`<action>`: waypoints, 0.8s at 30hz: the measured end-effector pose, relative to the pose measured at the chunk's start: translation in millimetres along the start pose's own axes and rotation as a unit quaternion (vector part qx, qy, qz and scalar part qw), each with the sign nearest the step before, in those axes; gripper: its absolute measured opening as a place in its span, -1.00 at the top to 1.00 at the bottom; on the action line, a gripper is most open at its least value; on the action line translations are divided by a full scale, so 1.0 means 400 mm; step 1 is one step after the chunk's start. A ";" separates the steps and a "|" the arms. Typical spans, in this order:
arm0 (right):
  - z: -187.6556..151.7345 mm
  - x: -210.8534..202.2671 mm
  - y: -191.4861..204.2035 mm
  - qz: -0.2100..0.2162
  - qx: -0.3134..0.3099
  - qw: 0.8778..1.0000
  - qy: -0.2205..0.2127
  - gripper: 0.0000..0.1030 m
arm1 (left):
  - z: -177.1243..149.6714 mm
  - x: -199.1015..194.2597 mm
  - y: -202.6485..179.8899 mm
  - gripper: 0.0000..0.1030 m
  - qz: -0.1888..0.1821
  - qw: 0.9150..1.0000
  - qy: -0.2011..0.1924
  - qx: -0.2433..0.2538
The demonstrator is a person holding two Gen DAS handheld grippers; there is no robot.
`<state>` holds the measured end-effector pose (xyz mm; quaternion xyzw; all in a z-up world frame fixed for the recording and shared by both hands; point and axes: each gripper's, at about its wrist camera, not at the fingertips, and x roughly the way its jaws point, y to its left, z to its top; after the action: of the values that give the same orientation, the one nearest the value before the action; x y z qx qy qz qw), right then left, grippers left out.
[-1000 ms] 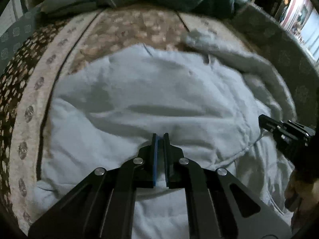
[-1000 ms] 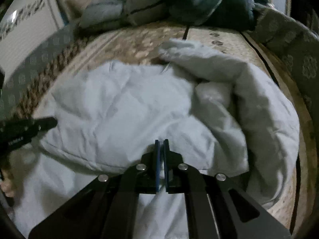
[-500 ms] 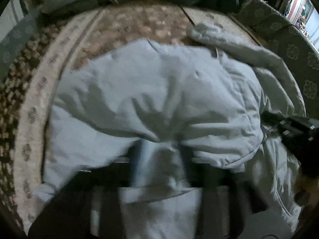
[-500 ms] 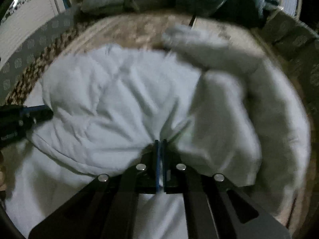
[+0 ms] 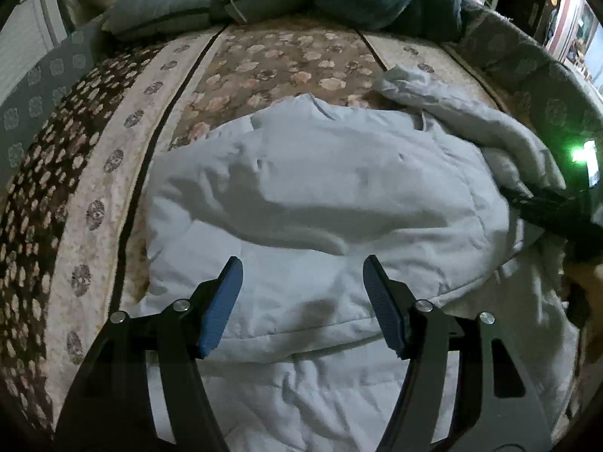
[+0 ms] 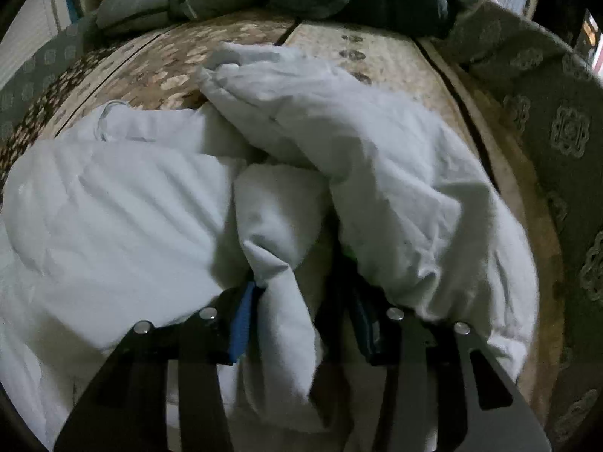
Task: Fold large clothes
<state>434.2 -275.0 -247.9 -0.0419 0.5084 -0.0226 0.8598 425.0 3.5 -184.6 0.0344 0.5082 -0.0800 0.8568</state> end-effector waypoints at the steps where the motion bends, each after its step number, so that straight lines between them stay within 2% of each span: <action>1: -0.002 -0.018 0.003 0.005 -0.003 1.000 -0.009 0.09 | 0.003 -0.002 0.004 -0.29 -0.003 1.000 -0.002 -0.004; 3: 0.001 -0.065 0.004 0.014 -0.008 0.999 -0.028 0.07 | 0.010 -0.006 0.011 -0.36 -0.008 1.000 -0.007 -0.013; 4: 0.006 -0.084 0.004 0.013 -0.009 0.999 -0.037 -0.02 | 0.013 -0.007 0.014 -0.46 -0.005 1.000 -0.010 -0.017; 5: 0.013 -0.102 0.006 0.012 -0.010 0.999 -0.043 -0.17 | 0.013 -0.008 0.016 -0.49 -0.002 1.000 -0.013 -0.018; 7: 0.047 -0.122 -0.001 0.002 -0.014 0.999 -0.050 -0.30 | 0.016 -0.007 0.020 -0.50 0.002 1.000 -0.014 -0.020; 11: 0.125 -0.094 0.008 -0.027 -0.030 0.998 -0.053 -0.34 | 0.020 -0.002 0.019 -0.60 0.000 1.000 -0.015 -0.026; 13: 0.161 -0.049 0.018 -0.037 -0.044 0.998 -0.039 -0.37 | 0.020 0.008 0.020 -0.60 -0.009 1.000 -0.008 -0.028; 16: 0.203 0.020 0.030 -0.081 -0.072 0.994 -0.024 -0.37 | 0.014 0.011 0.020 -0.60 -0.011 1.000 -0.006 -0.027; 18: 0.225 0.078 0.030 -0.101 -0.082 0.992 0.005 -0.37 | 0.010 0.009 0.029 -0.60 -0.011 1.000 -0.005 -0.028; 21: 0.232 0.124 0.025 -0.123 -0.087 0.988 0.025 -0.37 | 0.005 0.007 0.046 -0.60 -0.014 0.999 -0.002 -0.035; 22: 0.233 0.136 0.015 -0.115 -0.075 0.990 0.035 -0.33 | 0.005 0.009 0.050 -0.60 -0.014 0.999 0.000 -0.036; 24: 0.232 0.134 -0.008 -0.093 -0.044 0.994 0.037 -0.03 | 0.003 0.012 0.052 -0.60 -0.014 0.999 0.002 -0.036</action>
<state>541.5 -278.2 -250.0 -0.1261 0.5339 -0.0818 0.8321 432.0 23.3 -188.8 -0.0033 0.5131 -0.0734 0.8552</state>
